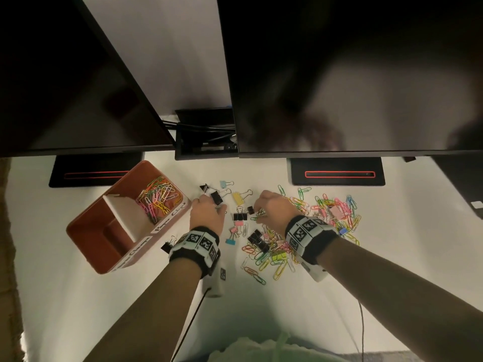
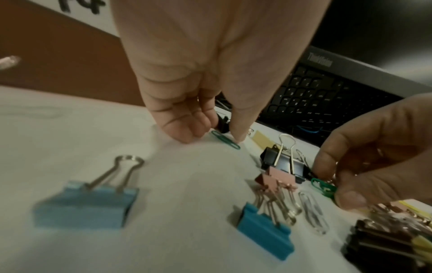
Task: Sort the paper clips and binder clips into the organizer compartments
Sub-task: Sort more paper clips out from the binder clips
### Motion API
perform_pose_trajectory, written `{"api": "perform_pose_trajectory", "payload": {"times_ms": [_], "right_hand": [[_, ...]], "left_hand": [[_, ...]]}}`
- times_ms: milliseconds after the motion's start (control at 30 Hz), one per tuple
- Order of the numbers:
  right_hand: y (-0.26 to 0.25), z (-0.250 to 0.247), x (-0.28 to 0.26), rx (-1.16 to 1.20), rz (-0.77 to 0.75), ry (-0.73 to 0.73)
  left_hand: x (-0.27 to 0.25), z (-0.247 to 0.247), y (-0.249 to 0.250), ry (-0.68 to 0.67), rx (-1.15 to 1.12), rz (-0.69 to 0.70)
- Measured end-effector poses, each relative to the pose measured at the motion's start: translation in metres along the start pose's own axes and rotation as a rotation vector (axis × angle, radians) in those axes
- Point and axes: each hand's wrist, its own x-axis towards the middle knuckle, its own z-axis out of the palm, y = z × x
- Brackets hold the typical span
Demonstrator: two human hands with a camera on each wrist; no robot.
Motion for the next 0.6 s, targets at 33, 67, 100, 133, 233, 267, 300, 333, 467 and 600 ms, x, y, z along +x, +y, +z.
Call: {"api": "perform_pose_trajectory", "payload": {"times_ms": [33, 67, 100, 133, 233, 267, 300, 333, 467, 600], "right_hand": [[-0.001, 0.001, 0.001, 0.004, 0.003, -0.008], [-0.001, 0.001, 0.002, 0.003, 0.003, -0.015], [-0.001, 0.002, 0.002, -0.001, 0.004, -0.023], [-0.001, 0.002, 0.003, -0.005, 0.005, -0.025], [0.002, 0.003, 0.003, -0.005, 0.022, -0.029], [0.003, 0.003, 0.002, 0.0, 0.034, -0.037], [0.004, 0.002, 0.001, 0.01, 0.048, -0.046], [0.004, 0.001, 0.0, 0.022, 0.062, -0.055], [0.004, -0.001, -0.001, 0.03, 0.089, -0.054], [0.002, -0.003, -0.001, -0.008, 0.085, -0.059]], "left_hand": [[0.003, 0.002, 0.0, 0.006, -0.008, -0.009], [0.006, 0.004, 0.0, 0.009, -0.015, -0.014], [0.008, 0.005, -0.002, 0.011, -0.028, -0.015], [0.009, 0.006, -0.003, 0.014, -0.052, -0.019], [0.01, 0.009, -0.01, 0.029, -0.117, 0.004], [0.009, 0.008, -0.011, 0.029, -0.121, 0.022], [0.008, 0.009, -0.014, 0.028, -0.121, 0.039], [0.007, 0.008, -0.015, 0.019, -0.121, 0.046], [0.002, 0.006, -0.022, -0.038, -0.004, 0.095], [-0.006, -0.004, -0.017, -0.075, 0.165, 0.248]]}}
